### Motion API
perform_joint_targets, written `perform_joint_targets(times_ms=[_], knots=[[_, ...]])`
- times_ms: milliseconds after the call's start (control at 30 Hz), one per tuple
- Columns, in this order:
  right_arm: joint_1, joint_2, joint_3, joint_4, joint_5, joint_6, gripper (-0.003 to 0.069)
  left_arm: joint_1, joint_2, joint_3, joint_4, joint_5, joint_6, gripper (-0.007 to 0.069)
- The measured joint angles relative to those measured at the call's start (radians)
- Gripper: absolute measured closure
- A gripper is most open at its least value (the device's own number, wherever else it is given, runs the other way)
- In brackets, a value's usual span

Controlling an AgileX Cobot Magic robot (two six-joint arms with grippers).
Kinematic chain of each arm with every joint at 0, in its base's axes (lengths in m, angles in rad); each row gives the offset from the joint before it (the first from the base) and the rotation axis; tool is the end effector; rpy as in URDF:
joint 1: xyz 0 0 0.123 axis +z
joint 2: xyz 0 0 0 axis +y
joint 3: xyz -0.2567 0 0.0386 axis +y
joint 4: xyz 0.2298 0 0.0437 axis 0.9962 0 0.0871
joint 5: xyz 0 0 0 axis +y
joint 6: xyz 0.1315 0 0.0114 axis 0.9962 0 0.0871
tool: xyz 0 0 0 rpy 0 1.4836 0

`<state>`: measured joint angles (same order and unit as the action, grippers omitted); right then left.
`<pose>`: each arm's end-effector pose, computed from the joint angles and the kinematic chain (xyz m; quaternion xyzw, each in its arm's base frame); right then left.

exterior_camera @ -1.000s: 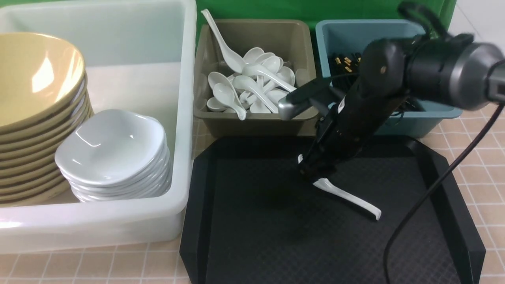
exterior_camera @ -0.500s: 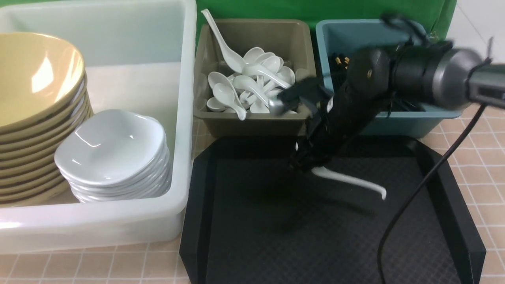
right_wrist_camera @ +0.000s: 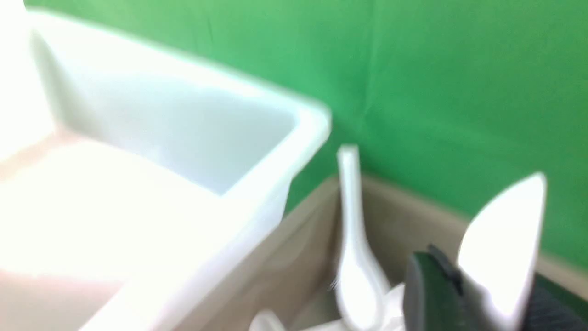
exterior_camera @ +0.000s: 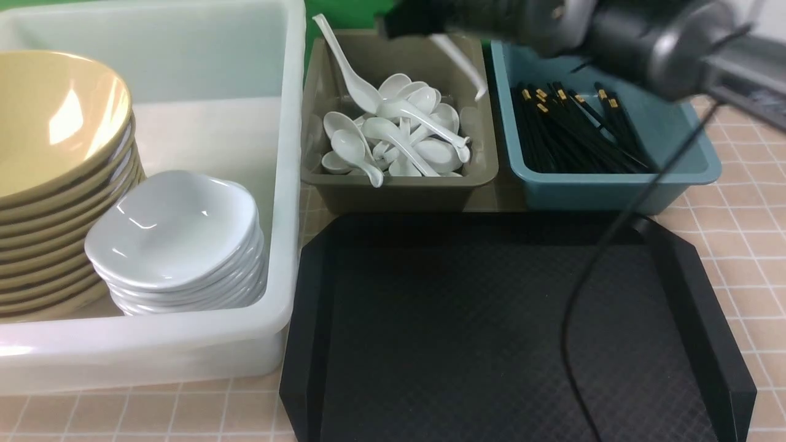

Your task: On brown table put chopsticks spoon bowls plates into blue grey white boxes.

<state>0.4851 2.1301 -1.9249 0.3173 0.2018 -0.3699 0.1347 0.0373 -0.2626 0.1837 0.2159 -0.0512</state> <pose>0.4634 0.2536 0.2758 -0.2346 0.7728 0.1494 0.5705 0.0889 0.0173 0.2782 -0.0167 0.6707 0.1102 0.7333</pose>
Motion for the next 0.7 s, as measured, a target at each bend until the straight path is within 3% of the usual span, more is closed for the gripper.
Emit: perform_joint_targets(times_ms=[167,233,300,367,500,700], knots=[[-0.001,0.054,-0.157,-0.005,0.289,-0.034,0.0242,-0.015,0.000,0.000,0.001,-0.004,0.000,0.0620],[-0.003,0.044,-0.204,-0.009,0.386,-0.038,0.0233,-0.015,0.000,0.000,0.001,-0.011,0.000,0.0620],[-0.014,0.000,-0.289,-0.040,0.604,-0.024,0.0284,-0.015,0.000,0.000,0.002,-0.030,0.000,0.0620],[-0.035,-0.077,-0.328,-0.088,0.767,-0.019,0.0421,-0.015,0.000,0.000,0.003,-0.032,0.000,0.0620],[-0.081,-0.213,-0.305,-0.121,0.941,-0.016,0.0603,-0.015,0.000,0.000,0.003,-0.031,0.000,0.0620],[-0.086,-0.428,-0.038,-0.085,0.963,-0.055,0.0620,-0.015,0.000,0.000,0.003,-0.031,0.000,0.0620]])
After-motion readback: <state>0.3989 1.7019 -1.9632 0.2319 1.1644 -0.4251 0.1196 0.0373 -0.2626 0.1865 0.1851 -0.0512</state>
